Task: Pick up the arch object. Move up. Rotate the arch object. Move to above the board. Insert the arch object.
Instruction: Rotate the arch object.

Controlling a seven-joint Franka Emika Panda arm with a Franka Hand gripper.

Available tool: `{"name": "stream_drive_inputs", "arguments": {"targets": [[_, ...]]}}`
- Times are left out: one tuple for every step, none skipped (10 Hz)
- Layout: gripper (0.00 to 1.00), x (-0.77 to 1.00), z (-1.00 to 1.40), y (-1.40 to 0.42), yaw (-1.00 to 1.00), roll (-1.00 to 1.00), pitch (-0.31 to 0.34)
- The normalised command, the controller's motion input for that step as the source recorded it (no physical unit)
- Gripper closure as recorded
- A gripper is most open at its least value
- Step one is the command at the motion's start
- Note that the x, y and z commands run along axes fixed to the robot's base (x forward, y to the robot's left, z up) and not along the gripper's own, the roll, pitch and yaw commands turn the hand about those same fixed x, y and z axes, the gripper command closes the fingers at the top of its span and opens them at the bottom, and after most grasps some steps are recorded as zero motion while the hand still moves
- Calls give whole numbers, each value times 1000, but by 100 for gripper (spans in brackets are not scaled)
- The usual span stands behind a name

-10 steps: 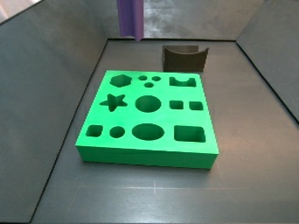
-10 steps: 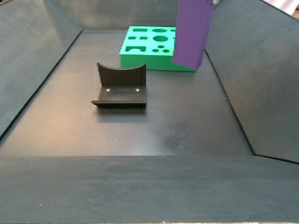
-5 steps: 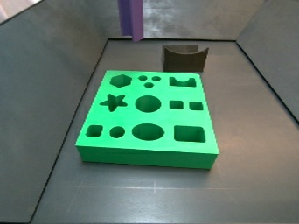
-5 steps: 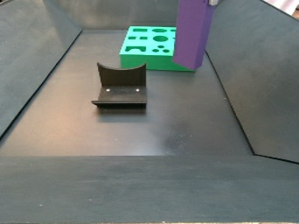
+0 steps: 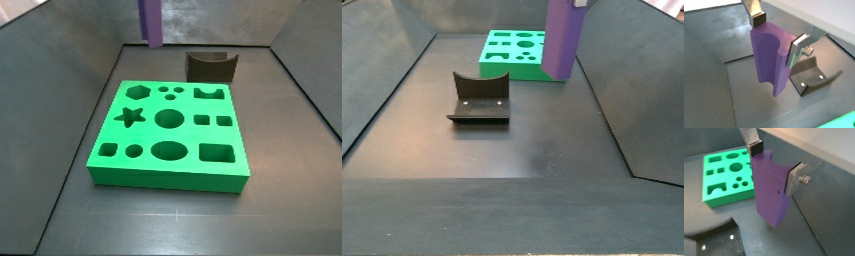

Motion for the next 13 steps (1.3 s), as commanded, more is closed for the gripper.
{"name": "stream_drive_inputs", "arguments": {"targets": [[100,21,-4,15,-1000,-23,20],[100,21,-4,15,-1000,-25,21],[100,21,-4,15,-1000,-27,23],[100,21,-4,15,-1000,-29,25],[100,21,-4,15,-1000,-30,26],[100,21,-4,15,-1000,-32,28],[100,21,-4,15,-1000,-36,31],[100,21,-4,15,-1000,-40,34],[100,21,-4,15,-1000,-42,37],[100,21,-4,15,-1000,-49,42],[100,21,-4,15,-1000,-52,45],[100,0,0,0,-1000,-23,20],[100,0,0,1,-1000,-25,21]]}}
